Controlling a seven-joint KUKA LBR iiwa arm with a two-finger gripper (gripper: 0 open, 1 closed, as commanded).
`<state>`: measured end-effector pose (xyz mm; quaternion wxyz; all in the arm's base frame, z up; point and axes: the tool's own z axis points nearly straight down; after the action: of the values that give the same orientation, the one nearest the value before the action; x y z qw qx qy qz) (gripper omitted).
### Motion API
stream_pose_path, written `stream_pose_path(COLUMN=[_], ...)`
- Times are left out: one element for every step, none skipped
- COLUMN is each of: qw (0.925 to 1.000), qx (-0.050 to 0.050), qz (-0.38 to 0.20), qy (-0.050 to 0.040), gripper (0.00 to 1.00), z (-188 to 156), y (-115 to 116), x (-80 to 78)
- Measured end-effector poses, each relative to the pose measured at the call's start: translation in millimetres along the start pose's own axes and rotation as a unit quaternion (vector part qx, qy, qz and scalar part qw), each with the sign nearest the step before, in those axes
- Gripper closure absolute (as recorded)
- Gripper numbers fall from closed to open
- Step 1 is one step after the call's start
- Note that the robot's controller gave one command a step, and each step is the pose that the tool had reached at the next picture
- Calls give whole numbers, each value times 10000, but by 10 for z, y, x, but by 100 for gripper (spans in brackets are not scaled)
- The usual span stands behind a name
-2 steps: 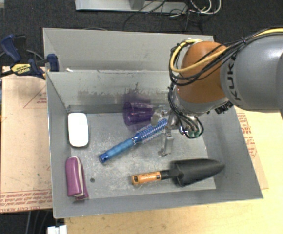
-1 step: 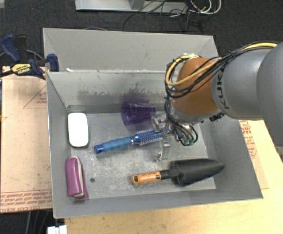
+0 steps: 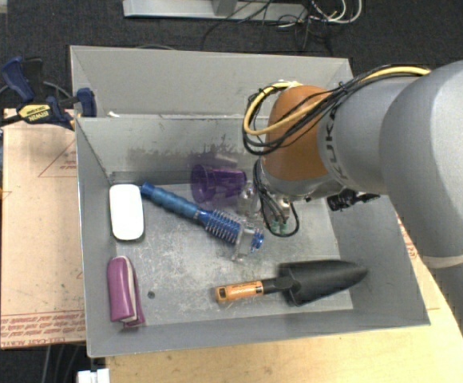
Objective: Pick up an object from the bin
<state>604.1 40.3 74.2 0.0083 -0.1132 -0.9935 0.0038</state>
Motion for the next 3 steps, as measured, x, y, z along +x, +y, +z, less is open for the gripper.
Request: stream_pose_path(qw=[9959,9958,9958], qx=[-46,-48,-49], qz=[-895,-903,-906], qy=[-143,-145,-146], gripper=[100,100,100], z=[36,37,38], y=[258,266,270], x=[-186,-184,-182])
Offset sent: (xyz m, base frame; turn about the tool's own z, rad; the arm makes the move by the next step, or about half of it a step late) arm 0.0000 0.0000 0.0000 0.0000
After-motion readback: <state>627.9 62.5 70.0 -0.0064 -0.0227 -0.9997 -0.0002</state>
